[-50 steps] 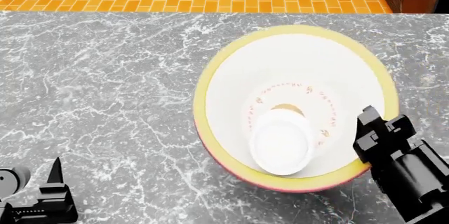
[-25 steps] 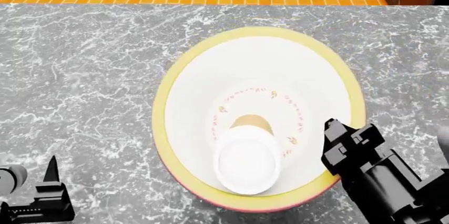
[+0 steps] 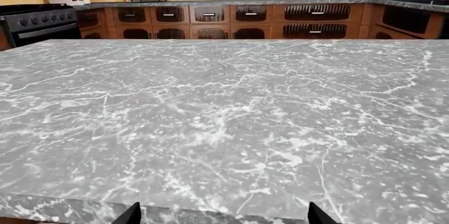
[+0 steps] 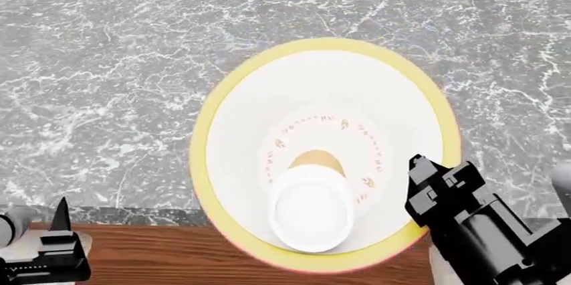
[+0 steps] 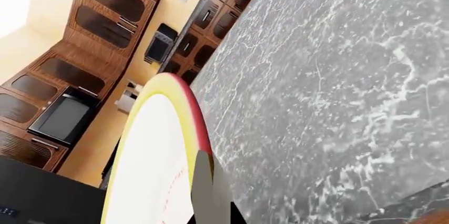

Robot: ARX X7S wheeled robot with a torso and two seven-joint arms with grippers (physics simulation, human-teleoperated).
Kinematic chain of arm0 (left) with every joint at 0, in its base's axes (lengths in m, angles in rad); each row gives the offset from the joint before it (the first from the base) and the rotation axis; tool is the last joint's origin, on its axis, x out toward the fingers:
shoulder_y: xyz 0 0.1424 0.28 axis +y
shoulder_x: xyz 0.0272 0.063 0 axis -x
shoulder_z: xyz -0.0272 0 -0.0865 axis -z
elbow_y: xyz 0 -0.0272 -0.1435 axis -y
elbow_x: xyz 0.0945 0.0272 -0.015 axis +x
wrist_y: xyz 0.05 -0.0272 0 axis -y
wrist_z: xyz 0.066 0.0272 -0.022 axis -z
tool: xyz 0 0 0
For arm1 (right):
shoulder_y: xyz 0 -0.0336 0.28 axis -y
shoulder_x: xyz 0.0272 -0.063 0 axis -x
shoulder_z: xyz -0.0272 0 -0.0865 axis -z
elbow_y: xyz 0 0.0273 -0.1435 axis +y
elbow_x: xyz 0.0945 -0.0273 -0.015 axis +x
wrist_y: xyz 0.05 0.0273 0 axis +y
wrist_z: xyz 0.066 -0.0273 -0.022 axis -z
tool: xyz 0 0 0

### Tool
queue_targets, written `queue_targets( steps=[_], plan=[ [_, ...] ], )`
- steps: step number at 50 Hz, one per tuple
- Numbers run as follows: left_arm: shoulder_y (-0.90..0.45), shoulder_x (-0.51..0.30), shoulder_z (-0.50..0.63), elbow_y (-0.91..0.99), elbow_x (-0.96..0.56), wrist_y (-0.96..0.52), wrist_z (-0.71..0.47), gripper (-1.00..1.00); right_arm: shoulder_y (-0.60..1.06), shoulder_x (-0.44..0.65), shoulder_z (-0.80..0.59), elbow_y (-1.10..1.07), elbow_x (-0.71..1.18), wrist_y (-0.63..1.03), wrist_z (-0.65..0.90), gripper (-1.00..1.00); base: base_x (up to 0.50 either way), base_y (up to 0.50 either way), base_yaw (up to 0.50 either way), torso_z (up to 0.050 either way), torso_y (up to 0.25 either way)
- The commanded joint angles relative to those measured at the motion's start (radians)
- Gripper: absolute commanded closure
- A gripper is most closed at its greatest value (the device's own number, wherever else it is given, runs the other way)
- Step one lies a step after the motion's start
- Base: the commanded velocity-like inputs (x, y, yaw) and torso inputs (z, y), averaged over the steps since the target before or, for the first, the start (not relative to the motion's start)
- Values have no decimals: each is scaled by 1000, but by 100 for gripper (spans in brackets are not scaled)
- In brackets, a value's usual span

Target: Place the cup inside the bowl on the dining table and move the bowl to any counter.

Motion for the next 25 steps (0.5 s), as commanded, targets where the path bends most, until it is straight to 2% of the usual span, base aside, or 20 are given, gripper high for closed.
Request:
queue_targets(
  steps=[1,5,6,13,25],
  plan=[
    [2,2,-11,0,-3,9,1,-100,-10,-6,3,-14,11,-15,-42,100,-500,222,0,0,0],
    [1,2,-9,-1,-3,11,-1,-100,-13,-10,0,-10,4,-20,-56,100,-500,279,0,0,0],
    [5,0,-14,-1,-5,13,1,-100,-15,-2,-4,-31,-37,-19,-101,100,-501,343,0,0,0],
    [2,1,-10,-5,-5,14,-4,-100,-18,-2,-2,-28,-27,-32,-86,100,-308,491,0,0,0],
    [0,6,-9,-17,-9,21,-8,-100,-28,-3,-12,-47,-94,-53,-165,100,-62,500,0,0,0]
  ],
)
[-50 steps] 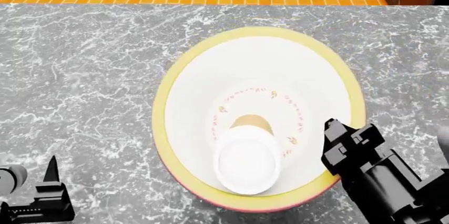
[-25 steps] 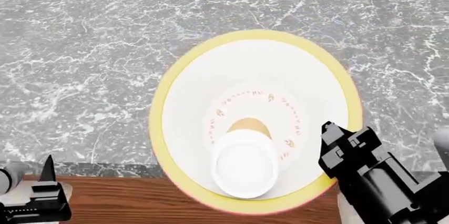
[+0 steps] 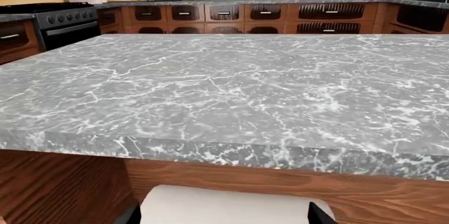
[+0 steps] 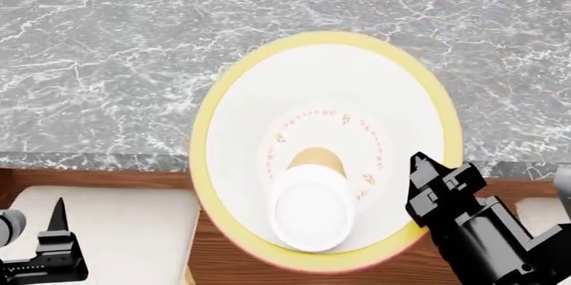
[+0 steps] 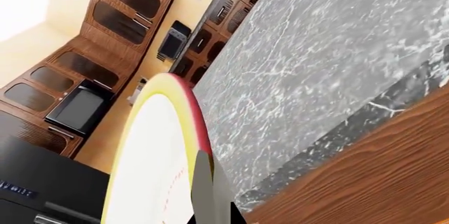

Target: Place the cup inside the bowl on the dining table and move the bowl to any counter.

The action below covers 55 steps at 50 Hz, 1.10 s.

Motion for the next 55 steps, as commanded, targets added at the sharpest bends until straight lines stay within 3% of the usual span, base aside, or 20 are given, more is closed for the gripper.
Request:
queue_targets(
  steps=[1,55],
  plan=[
    [-3,11,-9,-12,-3,14,1,-100,0,-4,-4,-21,-44,-24,-82,100,3,500,0,0,0],
    [12,-9,-14,-13,-26,33,-3,-100,-37,19,-31,-29,-67,-69,-89,100,98,500,0,0,0]
  ],
)
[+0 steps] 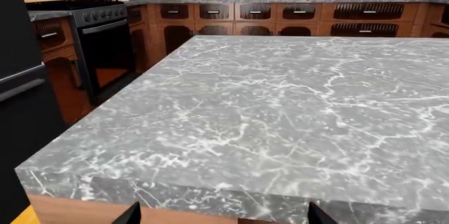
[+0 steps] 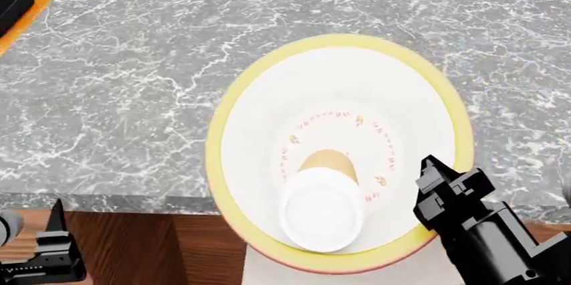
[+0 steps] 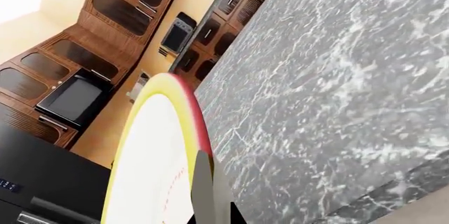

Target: Place the cup inside the bowl on the dining table and move the bowl to any counter.

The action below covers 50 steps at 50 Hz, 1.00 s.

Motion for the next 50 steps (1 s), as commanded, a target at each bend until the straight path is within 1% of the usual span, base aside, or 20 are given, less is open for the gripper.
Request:
queue_targets(
  steps=[1,27,50],
  plan=[
    [6,3,-12,-1,-6,13,6,-100,2,-1,-7,-8,8,-9,-17,100,104,500,0,0,0],
    [8,1,-1,-13,-7,26,1,-100,-4,7,-31,-2,-2,-24,-27,100,91,500,0,0,1],
    [9,-6,-8,-17,-18,31,-3,-100,-5,7,-59,13,-23,-40,-45,100,3,500,0,0,0]
  ],
)
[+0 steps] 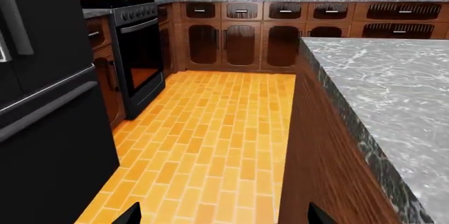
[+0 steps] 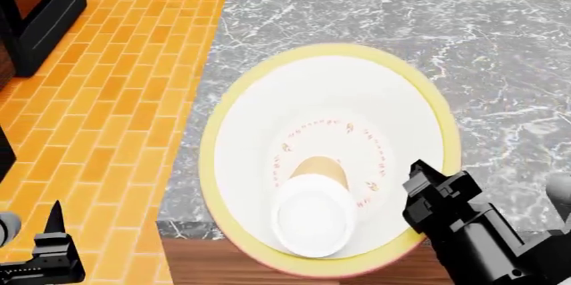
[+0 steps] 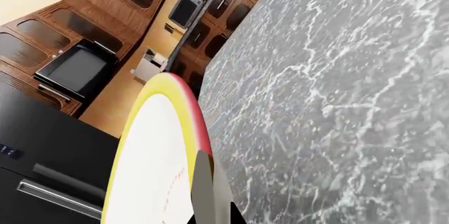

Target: Place the cup inside the bowl on the dining table and move the bowl to any counter.

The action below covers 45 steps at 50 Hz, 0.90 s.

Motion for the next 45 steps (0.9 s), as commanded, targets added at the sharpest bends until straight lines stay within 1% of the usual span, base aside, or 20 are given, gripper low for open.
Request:
queue_targets(
  steps=[1,15,45],
  plan=[
    [0,5,-8,-5,-3,11,4,-100,4,-3,-7,-2,-4,-14,-29,100,-1,500,0,0,0],
    [1,3,-2,-12,-3,19,3,-100,-10,-3,-12,1,-21,-31,-44,100,-2,500,0,1,1],
    [12,-6,-3,-28,-8,39,6,-100,-9,15,-51,12,-30,-32,-25,100,4,500,0,0,0]
  ],
)
